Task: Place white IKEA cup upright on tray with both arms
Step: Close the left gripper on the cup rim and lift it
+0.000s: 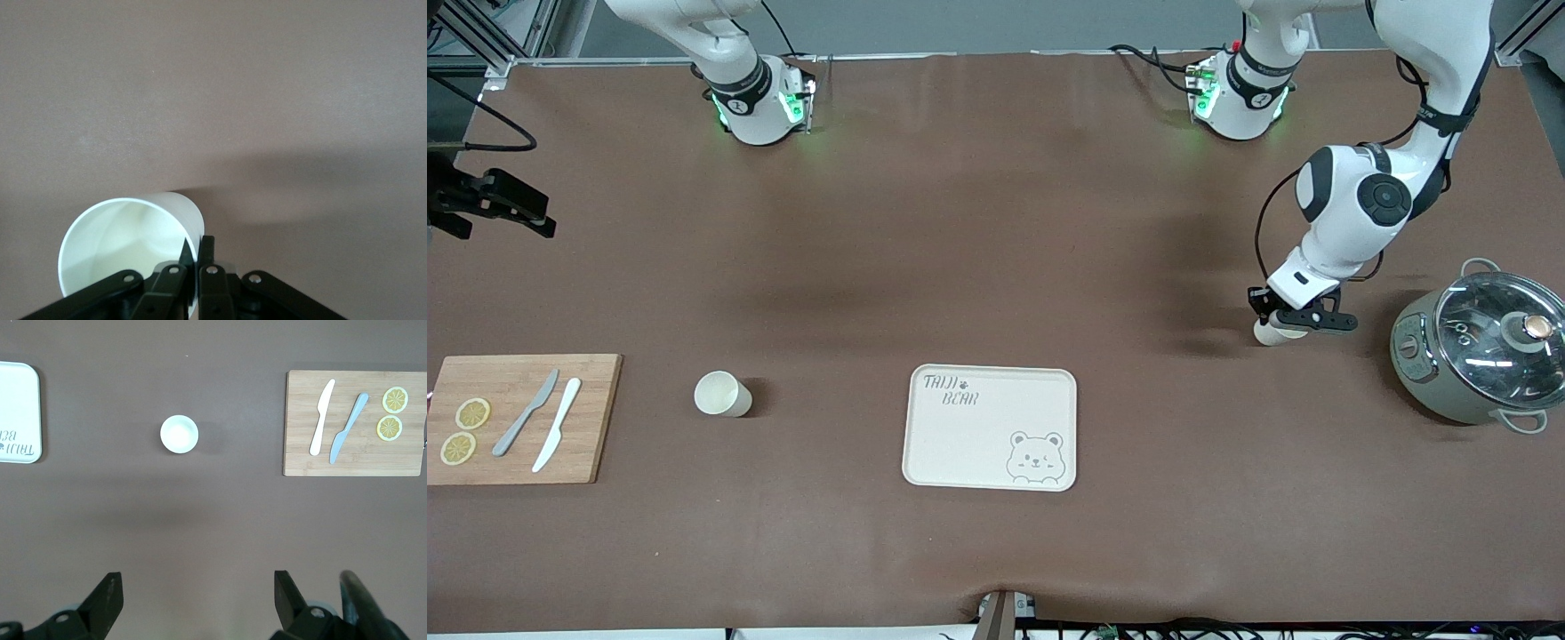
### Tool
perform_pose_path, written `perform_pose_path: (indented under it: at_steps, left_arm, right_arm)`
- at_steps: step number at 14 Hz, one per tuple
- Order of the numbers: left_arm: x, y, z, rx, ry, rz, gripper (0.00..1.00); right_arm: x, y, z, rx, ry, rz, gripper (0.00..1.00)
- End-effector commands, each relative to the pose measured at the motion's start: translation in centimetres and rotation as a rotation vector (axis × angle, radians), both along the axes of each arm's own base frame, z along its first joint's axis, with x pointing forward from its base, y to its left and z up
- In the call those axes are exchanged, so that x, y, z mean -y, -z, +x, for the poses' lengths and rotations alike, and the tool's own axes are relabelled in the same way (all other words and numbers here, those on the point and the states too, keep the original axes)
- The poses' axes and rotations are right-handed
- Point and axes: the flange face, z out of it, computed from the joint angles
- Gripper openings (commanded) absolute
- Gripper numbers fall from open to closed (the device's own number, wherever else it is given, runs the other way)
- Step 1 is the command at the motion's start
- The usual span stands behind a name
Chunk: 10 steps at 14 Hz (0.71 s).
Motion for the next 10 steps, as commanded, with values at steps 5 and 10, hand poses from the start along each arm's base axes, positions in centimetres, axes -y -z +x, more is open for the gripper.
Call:
perform_pose_path:
  at_steps: [5,10]
  left_arm:
    - [0.4,-1.4,0.7,0.041,-0.004,-0.008,0.00]
    - [5.1,-10.7,3.4,-0.038,-0.011,0.007,0.00]
  right_arm:
    - [-0.4,-0.1,0.0,0.000,0.007,0.000,1.00]
    - [-0.3,-0.1,0.0,0.002,0.007,0.001,1.00]
